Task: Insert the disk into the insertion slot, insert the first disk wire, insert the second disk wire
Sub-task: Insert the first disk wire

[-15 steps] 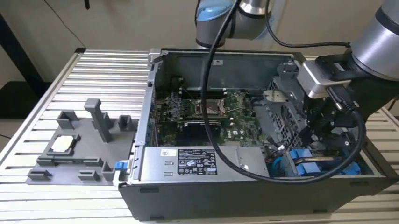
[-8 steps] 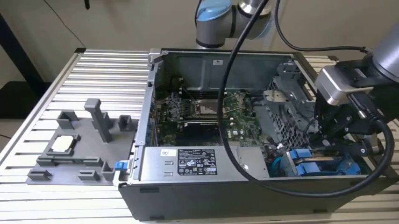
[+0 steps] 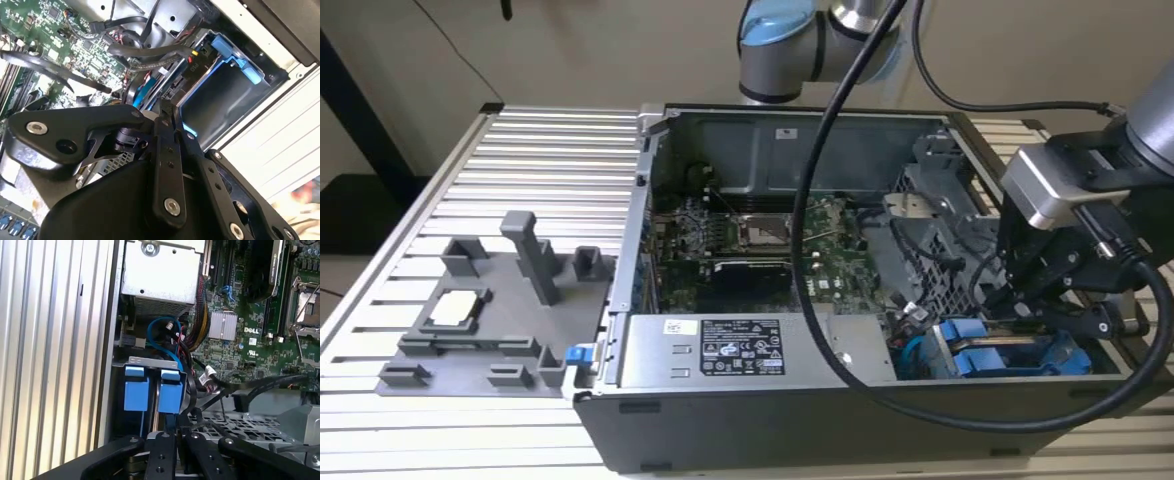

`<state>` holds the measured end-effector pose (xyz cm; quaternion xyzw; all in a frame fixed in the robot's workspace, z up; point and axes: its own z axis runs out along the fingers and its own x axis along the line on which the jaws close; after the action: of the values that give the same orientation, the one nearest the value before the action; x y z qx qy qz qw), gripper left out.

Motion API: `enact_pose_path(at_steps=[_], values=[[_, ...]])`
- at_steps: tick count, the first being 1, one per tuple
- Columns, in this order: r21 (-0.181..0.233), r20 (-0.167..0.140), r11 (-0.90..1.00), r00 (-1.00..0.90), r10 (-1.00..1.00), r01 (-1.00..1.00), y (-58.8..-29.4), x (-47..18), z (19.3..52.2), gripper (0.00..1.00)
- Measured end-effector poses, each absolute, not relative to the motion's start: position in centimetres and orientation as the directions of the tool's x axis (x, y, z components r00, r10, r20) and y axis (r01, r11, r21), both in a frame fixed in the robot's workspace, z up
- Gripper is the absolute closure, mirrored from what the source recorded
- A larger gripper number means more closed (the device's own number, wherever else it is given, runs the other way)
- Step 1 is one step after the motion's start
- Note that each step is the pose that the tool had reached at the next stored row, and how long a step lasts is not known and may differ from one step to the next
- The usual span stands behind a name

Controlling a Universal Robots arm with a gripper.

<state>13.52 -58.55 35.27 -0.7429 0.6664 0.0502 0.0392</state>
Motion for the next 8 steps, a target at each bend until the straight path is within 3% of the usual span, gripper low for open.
enact_pose_path(at_steps=[8], values=[[0.006,-0.128,-0.109,0.107,-0.986,-0.994,-58.53,13.12,35.54,0.84]])
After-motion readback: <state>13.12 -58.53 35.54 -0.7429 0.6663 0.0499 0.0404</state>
